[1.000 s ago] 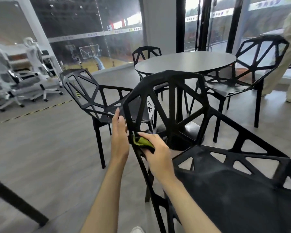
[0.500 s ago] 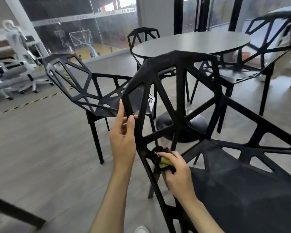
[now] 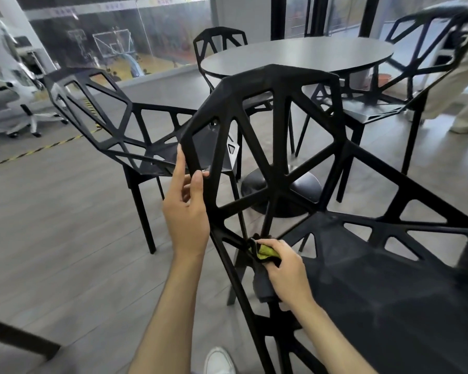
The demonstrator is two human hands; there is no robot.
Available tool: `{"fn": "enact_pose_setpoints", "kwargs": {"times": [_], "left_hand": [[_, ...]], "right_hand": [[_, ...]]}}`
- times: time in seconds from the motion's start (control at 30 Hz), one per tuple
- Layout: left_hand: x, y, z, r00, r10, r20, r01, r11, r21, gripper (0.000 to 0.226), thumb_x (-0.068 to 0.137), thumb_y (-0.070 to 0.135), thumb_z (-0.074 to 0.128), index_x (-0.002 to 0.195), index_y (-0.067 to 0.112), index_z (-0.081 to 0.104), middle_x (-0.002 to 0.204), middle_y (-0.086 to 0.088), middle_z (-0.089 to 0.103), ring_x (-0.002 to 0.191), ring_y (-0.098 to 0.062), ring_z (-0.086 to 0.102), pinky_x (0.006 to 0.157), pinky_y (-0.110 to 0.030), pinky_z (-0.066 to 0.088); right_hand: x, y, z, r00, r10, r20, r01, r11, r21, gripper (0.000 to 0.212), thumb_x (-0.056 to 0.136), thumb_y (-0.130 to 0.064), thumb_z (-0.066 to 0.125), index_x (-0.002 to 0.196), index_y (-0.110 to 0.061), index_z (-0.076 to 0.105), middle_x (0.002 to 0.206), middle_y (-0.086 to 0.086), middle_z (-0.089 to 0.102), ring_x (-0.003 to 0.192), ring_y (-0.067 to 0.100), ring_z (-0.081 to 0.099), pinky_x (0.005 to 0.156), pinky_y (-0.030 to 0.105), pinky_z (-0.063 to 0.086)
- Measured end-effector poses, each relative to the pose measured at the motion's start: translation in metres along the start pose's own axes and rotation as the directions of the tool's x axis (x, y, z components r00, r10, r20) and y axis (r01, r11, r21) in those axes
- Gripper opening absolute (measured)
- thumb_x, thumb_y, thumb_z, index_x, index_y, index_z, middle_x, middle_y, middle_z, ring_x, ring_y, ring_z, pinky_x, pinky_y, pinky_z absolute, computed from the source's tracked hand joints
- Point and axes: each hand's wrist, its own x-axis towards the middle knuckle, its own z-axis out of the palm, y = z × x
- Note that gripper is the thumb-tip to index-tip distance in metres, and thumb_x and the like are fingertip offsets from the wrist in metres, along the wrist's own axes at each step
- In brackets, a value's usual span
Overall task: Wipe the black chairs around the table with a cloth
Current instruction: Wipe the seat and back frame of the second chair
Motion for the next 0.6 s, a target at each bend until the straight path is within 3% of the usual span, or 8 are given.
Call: {"fn": "enact_pose_setpoints", "kwargs": {"times": [0.13, 0.2, 0.4, 0.47, 0.53, 0.6], "left_hand": [[0.0, -0.002, 0.002, 1.0, 0.004, -0.022, -0.003, 1.0, 0.028, 0.051, 0.109, 0.022, 0.053, 0.157, 0.031, 0.04, 0.095, 0.009, 0.069, 0.098, -0.012, 0.067, 0.087, -0.023, 0.055], [0.0, -0.004, 0.003, 0.999, 0.007, -0.031, -0.006, 0.999, 0.039, 0.051, 0.109, 0.022, 0.053, 0.157, 0.031, 0.04, 0.098, 0.01, 0.07, 0.101, -0.014, 0.068, 0.09, -0.027, 0.056], [-0.002, -0.006, 0.01, 0.994, 0.045, -0.1, -0.031, 0.99, 0.138, 0.05, 0.111, 0.027, 0.049, 0.159, 0.03, 0.038, 0.102, 0.001, 0.072, 0.102, -0.02, 0.067, 0.091, -0.045, 0.057], [-0.003, -0.006, 0.012, 0.993, 0.043, -0.111, -0.028, 0.99, 0.136, 0.05, 0.111, 0.028, 0.049, 0.159, 0.03, 0.038, 0.104, 0.002, 0.072, 0.101, -0.018, 0.067, 0.089, -0.048, 0.058], [-0.004, -0.008, 0.013, 0.993, 0.041, -0.115, -0.026, 0.992, 0.127, 0.049, 0.11, 0.03, 0.048, 0.159, 0.031, 0.038, 0.101, 0.008, 0.069, 0.096, -0.016, 0.065, 0.083, -0.044, 0.059], [-0.004, -0.009, 0.014, 0.991, 0.032, -0.128, -0.019, 0.995, 0.1, 0.05, 0.11, 0.028, 0.049, 0.159, 0.029, 0.04, 0.096, 0.015, 0.065, 0.09, -0.01, 0.062, 0.075, -0.03, 0.055]], "right_hand": [[-0.001, -0.03, 0.008, 0.993, -0.12, 0.003, 0.117, 0.975, 0.188, 0.048, 0.09, 0.003, 0.069, 0.12, -0.034, 0.072, 0.111, -0.021, 0.067, 0.112, -0.001, 0.063, 0.094, 0.014, 0.049], [-0.003, -0.034, 0.013, 0.99, -0.144, -0.012, 0.143, 0.966, 0.216, 0.048, 0.089, 0.005, 0.069, 0.121, -0.031, 0.072, 0.111, -0.019, 0.067, 0.111, 0.002, 0.064, 0.093, 0.015, 0.051], [0.004, 0.01, -0.001, 1.0, 0.027, 0.012, -0.025, 0.989, -0.147, 0.038, 0.088, -0.014, 0.069, 0.109, -0.046, 0.063, 0.099, -0.017, 0.061, 0.091, 0.006, 0.062, 0.079, 0.037, 0.058], [0.013, 0.008, -0.007, 0.999, -0.028, 0.034, 0.036, 0.969, -0.246, 0.036, 0.086, -0.017, 0.071, 0.109, -0.043, 0.064, 0.098, -0.016, 0.061, 0.09, 0.007, 0.062, 0.079, 0.027, 0.055], [0.031, -0.004, -0.019, 0.995, -0.074, -0.07, 0.057, 0.973, -0.224, 0.034, 0.086, -0.017, 0.075, 0.11, -0.039, 0.067, 0.101, -0.016, 0.064, 0.093, 0.005, 0.062, 0.083, 0.015, 0.049], [0.057, -0.02, -0.036, 0.957, -0.047, -0.287, 0.028, 0.997, -0.071, 0.032, 0.087, -0.016, 0.076, 0.111, -0.034, 0.066, 0.105, -0.013, 0.066, 0.096, 0.007, 0.062, 0.085, 0.023, 0.052]]}}
